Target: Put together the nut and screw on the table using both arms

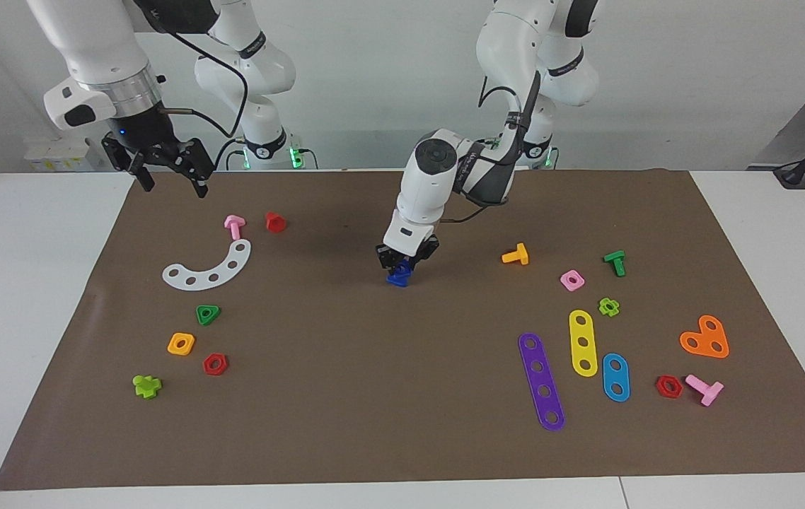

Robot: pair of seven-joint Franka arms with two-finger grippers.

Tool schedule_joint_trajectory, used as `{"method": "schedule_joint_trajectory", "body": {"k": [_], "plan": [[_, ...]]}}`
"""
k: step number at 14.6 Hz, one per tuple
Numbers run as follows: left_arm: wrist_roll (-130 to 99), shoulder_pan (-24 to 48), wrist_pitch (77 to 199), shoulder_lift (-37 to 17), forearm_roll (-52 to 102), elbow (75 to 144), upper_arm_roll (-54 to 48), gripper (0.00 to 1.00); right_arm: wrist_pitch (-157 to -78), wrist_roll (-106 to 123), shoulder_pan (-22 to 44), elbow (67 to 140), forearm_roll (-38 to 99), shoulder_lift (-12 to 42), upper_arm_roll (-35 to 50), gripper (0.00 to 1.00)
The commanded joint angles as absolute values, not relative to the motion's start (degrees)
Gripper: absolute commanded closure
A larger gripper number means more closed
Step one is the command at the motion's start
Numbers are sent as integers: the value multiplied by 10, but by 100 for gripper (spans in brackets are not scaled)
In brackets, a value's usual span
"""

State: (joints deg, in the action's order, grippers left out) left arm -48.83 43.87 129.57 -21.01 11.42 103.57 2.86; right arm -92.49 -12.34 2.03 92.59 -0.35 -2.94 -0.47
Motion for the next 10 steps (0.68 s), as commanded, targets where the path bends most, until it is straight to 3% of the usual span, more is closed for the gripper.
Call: {"method": "schedule_joint_trajectory", "body": {"k": [1, 10], "plan": [[-492, 451, 1292, -221, 127, 1041, 35, 100, -919, -106, 11, 930, -3, -30, 1, 0], [-497, 458, 1270, -220, 134, 1043, 35, 100, -924, -108, 15, 948, -3, -40, 1, 0]]}}
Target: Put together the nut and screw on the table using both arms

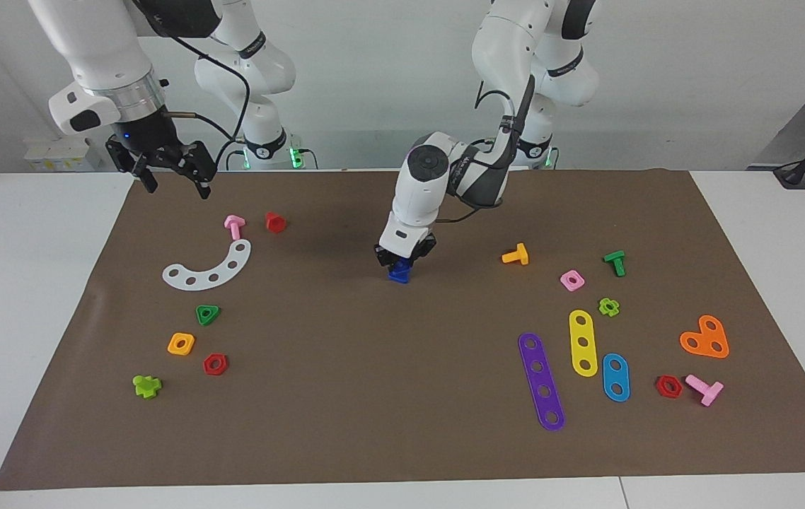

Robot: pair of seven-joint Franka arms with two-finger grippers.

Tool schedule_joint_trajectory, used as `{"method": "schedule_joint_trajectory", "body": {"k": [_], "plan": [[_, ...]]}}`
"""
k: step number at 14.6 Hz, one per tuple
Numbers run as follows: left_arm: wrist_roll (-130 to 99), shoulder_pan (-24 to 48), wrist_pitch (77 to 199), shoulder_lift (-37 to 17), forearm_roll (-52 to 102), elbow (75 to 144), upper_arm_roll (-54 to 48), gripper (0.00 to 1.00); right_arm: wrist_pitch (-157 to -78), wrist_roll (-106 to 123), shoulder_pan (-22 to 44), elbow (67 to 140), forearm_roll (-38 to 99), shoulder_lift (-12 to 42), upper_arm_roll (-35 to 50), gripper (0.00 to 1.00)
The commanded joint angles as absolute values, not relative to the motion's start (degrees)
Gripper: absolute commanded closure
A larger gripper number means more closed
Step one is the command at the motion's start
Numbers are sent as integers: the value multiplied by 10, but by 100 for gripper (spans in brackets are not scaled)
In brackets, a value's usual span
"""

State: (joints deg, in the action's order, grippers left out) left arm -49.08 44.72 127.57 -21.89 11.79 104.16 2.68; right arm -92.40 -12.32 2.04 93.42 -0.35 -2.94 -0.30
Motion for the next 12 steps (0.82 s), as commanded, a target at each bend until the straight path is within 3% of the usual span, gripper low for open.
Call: {"method": "schedule_joint_trajectory", "body": {"k": [1, 3, 5, 6, 9, 12], "plan": [[-497, 458, 1273, -219, 134, 1047, 36, 100, -925, -107, 15, 951, -3, -42, 1, 0], [-497, 458, 1278, -218, 133, 1050, 36, 94, -925, -106, 15, 955, -3, -43, 1, 0], [-496, 458, 1281, -218, 127, 1054, 38, 25, -925, -107, 15, 959, -3, -46, 1, 0], [-495, 458, 1281, -218, 125, 1053, 38, 2, -925, -107, 15, 961, -3, -47, 1, 0], [-496, 455, 1267, -219, 118, 1035, 39, 0, -925, -108, 15, 962, -3, -47, 1, 0], [-493, 442, 1202, -214, 91, 970, 45, 0, -925, -108, 15, 962, -3, -47, 1, 0]]}}
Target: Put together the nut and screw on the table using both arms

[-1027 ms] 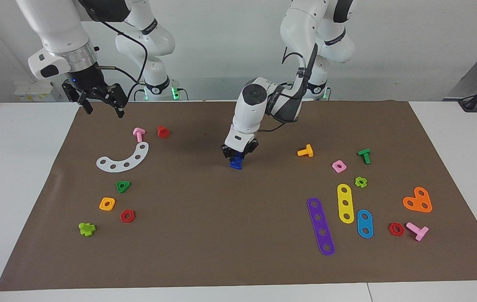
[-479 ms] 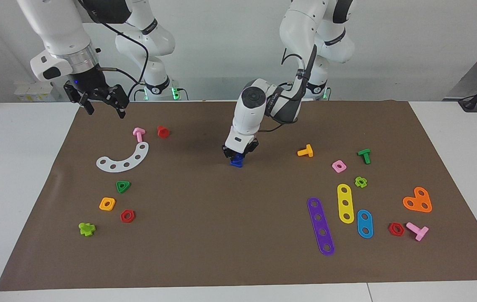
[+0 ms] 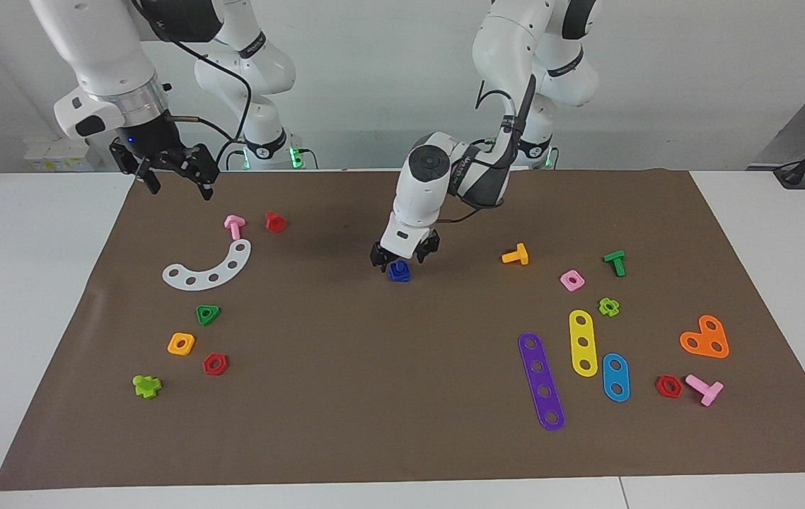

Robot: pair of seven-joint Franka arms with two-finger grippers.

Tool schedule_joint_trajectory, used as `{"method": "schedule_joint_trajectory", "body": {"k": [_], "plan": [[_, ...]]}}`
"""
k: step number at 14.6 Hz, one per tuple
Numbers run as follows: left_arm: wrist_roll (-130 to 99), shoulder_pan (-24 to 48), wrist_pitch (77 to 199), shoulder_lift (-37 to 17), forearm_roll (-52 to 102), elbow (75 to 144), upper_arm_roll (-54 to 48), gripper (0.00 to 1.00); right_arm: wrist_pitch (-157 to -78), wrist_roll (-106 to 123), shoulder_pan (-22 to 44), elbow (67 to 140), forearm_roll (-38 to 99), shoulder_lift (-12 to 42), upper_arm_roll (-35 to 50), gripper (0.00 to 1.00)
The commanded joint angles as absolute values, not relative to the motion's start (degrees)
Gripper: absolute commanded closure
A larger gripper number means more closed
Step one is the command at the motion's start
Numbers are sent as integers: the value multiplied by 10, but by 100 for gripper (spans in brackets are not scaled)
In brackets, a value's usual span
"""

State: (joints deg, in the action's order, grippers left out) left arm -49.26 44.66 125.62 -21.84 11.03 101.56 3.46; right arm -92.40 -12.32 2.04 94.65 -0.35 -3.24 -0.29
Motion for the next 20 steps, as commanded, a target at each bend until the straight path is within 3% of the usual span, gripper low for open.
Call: {"method": "schedule_joint_trajectory", "body": {"k": [1, 7, 14, 20], "plan": [[-490, 425, 1173, -203, 90, 956, 47, 0, -925, -107, 15, 962, -2, -47, 1, 0], [-339, 279, 1033, -92, 85, 929, 47, 0, -925, -107, 14, 959, 5, -47, 1, 0], [-34, 78, 970, 9, 76, 992, 49, 0, -925, -107, 15, 959, 7, -47, 1, 0], [33, 40, 939, 63, -22, 1023, 48, 1, -925, -107, 15, 959, 7, -47, 1, 0]]}}
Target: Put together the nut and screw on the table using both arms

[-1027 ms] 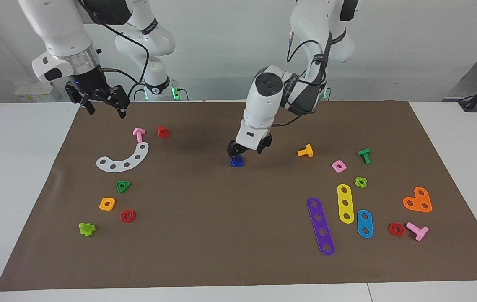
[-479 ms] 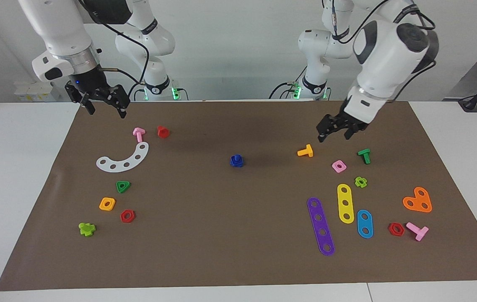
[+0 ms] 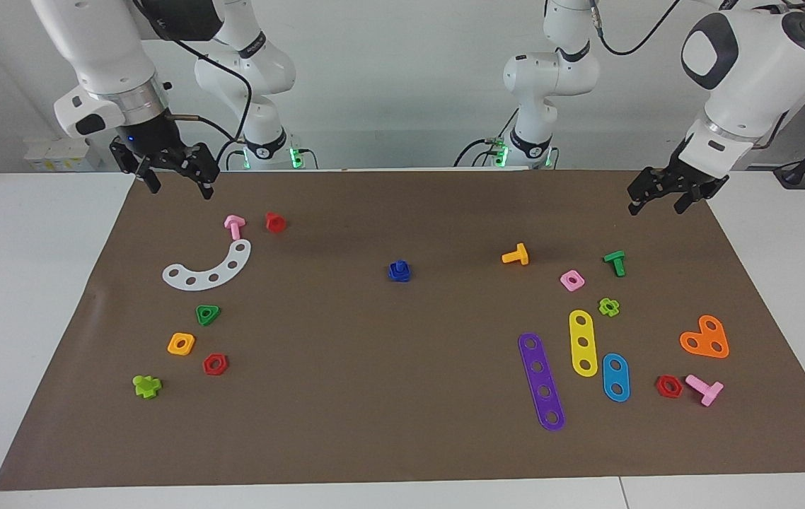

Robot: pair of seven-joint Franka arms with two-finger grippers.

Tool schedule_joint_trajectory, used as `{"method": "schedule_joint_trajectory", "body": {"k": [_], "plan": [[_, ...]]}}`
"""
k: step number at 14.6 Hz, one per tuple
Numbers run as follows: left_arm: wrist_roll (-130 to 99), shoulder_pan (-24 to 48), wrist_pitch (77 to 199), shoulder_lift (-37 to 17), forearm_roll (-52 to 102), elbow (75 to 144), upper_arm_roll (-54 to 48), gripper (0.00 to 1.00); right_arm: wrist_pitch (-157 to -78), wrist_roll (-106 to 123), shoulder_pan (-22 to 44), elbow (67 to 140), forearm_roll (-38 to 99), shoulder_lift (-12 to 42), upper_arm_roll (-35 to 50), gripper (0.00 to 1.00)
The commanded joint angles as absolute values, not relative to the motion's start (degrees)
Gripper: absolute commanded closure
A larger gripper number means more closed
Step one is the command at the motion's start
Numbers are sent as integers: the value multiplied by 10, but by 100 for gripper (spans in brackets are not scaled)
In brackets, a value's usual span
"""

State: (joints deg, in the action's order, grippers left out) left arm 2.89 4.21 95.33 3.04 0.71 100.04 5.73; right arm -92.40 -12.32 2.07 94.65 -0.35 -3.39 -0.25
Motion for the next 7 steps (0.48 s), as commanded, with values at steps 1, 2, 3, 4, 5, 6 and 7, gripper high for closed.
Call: {"method": "schedule_joint_trajectory", "body": {"k": [1, 2, 3, 4, 5, 6, 7], "plan": [[29, 41, 931, 70, -25, 1023, 48, 1, -925, -107, 15, 959, 7, -47, 1, 0], [26, 44, 929, 73, -25, 1021, 47, 1, -924, -107, 15, 959, 7, -47, 1, 0], [21, 47, 927, 75, -25, 1020, 47, 1, -925, -107, 15, 959, 7, -47, 1, 0], [12, 47, 927, 75, -25, 1017, 46, 1, -925, -107, 15, 959, 7, -47, 1, 0], [14, 48, 927, 75, -25, 1011, 43, 0, -925, -107, 15, 959, 7, -47, 1, 0], [17, 49, 928, 75, -25, 1005, 41, 0, -925, -107, 15, 959, 7, -47, 1, 0], [18, 49, 929, 75, -25, 1002, 41, 0, -924, -107, 15, 959, 7, -47, 1, 0]]}}
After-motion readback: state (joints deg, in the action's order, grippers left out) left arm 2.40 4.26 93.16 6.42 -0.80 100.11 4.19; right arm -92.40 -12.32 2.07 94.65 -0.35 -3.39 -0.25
